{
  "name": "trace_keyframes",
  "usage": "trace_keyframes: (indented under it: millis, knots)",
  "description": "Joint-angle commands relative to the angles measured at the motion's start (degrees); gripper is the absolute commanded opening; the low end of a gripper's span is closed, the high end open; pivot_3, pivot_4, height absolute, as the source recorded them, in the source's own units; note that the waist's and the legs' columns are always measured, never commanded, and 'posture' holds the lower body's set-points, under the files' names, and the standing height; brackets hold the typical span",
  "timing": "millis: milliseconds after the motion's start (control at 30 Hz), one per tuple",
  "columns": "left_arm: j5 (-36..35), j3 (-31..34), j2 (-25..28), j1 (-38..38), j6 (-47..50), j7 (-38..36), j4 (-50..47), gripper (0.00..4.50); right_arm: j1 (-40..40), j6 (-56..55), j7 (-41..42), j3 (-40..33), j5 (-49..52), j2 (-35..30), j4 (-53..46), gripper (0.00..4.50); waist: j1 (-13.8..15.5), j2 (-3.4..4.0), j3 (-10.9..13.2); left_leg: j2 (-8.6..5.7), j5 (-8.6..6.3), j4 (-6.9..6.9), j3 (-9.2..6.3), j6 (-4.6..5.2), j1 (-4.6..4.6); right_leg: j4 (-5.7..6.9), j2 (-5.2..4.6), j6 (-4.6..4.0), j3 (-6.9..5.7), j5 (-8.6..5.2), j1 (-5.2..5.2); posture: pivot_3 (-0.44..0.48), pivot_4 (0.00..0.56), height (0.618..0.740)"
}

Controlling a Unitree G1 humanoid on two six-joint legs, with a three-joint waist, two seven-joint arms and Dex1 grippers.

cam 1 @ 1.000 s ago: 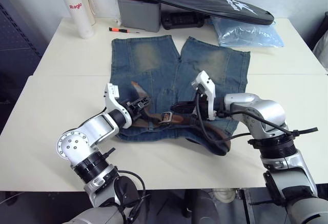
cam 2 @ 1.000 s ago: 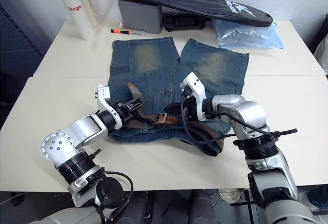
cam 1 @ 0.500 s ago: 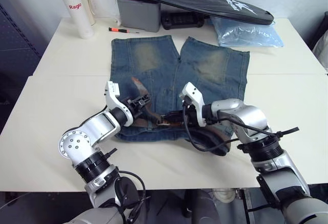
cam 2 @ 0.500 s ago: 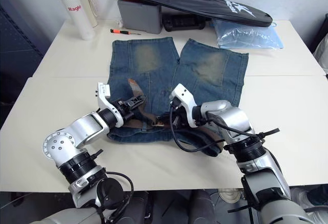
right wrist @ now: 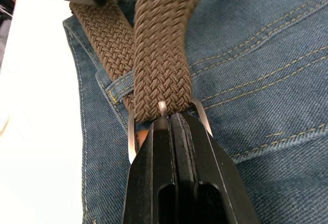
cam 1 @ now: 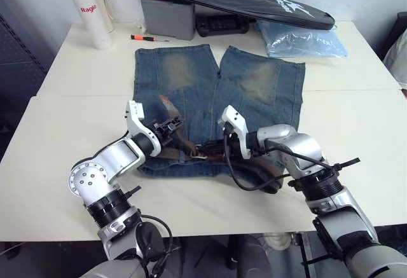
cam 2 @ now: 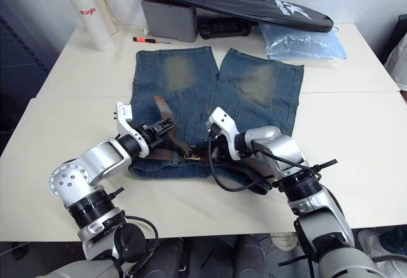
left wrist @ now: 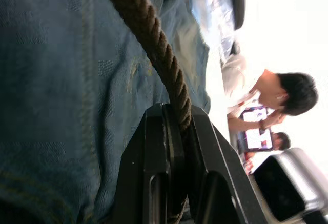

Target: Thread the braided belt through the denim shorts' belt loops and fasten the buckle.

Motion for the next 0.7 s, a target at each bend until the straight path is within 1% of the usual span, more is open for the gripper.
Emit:
trace_keyframes:
  millis: [33, 267, 367, 467, 600, 700]
  knots:
    - [-4.02, -1.91, 3.07, 1.24, -1.63, -0.65, -1.0, 0.0, 1.58, -1.54, 0.91, 2.39, -2.25, 0.78, 3.88, 0.18, -0.12, -0.01, -0.01, 0.04, -0.01, 0.0, 0.02, -0.01, 0.02, 0.0, 0.04, 0.0, 0.02, 0.0, 0.0, 0.0, 0.15, 0.74]
    - [-10.1, -4.71, 4.57, 3.28, -8.44, 0.51, -0.17, 0.0, 1.77, -5.36, 2.78, 2.71, -3.31, 2.3, 7.77, 0.18, -0.11, -0.19, -0.12, 0.16, -0.03, 0.01, 0.13, -0.06, 0.16, 0.01, 0.16, -0.06, 0.15, 0.03, 0.05, 0.0, 0.15, 0.74]
    - [-12.21, -6.46, 5.61, 4.21, -10.61, 1.59, 0.1, 0.0, 1.73, -6.83, 4.0, 2.29, -3.11, 3.25, 9.04, 0.18, -0.19, -0.21, -0.13, 0.41, -0.11, 0.02, 0.28, -0.2, 0.27, -0.02, 0.45, -0.13, 0.3, 0.06, 0.05, 0.0, 0.15, 0.74]
    - [-13.83, -8.48, 7.13, 5.24, -12.19, 2.18, 0.25, 0.0, 1.61, -7.83, 5.85, -0.45, -0.26, 4.94, 9.43, 0.18, -0.19, -0.21, -0.13, 0.69, -0.19, -0.01, 0.37, -0.35, 0.42, -0.02, 0.74, -0.28, 0.39, 0.03, 0.05, 0.0, 0.15, 0.74]
    - [-16.01, -11.05, 8.54, 6.53, -14.69, 3.01, 0.16, 0.0, 0.65, -7.54, 6.87, -3.73, 1.45, 5.69, 9.9, 0.18, -0.1, -0.21, -0.13, 0.72, -0.22, -0.07, 0.65, -0.37, 0.59, -0.02, 0.77, -0.3, 0.68, 0.03, 0.05, 0.0, 0.15, 0.74]
    - [-17.18, -12.79, 9.13, 7.45, -16.24, 3.52, -0.09, 0.0, 0.05, -7.44, 6.96, -3.89, 0.85, 5.41, 10.28, 0.18, 0.05, -0.21, -0.13, 0.72, -0.29, -0.07, 0.76, -0.32, 0.66, -0.02, 0.77, -0.3, 0.81, 0.04, 0.04, 0.0, 0.15, 0.74]
